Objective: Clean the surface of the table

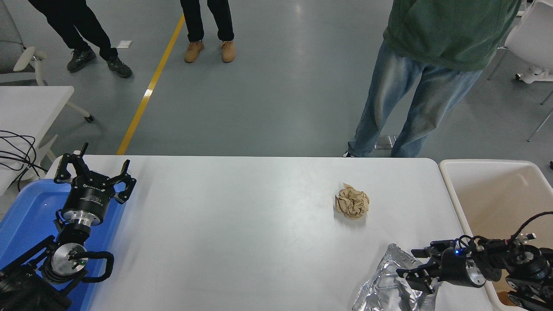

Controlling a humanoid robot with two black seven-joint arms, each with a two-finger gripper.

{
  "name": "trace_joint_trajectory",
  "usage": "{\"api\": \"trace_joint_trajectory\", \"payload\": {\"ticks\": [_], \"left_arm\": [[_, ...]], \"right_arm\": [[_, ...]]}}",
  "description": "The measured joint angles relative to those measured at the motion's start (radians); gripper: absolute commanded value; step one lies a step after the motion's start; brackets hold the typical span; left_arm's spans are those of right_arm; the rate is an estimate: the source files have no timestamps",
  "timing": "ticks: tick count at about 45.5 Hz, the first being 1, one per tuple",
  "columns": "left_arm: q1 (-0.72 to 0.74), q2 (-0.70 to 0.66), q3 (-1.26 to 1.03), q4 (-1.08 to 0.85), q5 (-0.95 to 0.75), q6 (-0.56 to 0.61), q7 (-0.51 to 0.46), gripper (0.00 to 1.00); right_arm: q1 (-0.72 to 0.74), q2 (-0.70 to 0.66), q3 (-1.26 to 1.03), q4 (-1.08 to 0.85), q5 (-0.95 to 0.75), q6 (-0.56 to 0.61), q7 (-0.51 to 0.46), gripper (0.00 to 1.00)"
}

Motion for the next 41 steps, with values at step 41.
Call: {"api": "trace_joint_trajectory", "payload": {"ticks": [41], "left_arm": [[0.0, 0.0, 0.0, 0.0, 0.0, 0.0, 0.0, 0.99]], "right_arm": [[0.041, -0.013, -0.028, -0.007, 0.017, 0.069, 0.008, 0.0]]}}
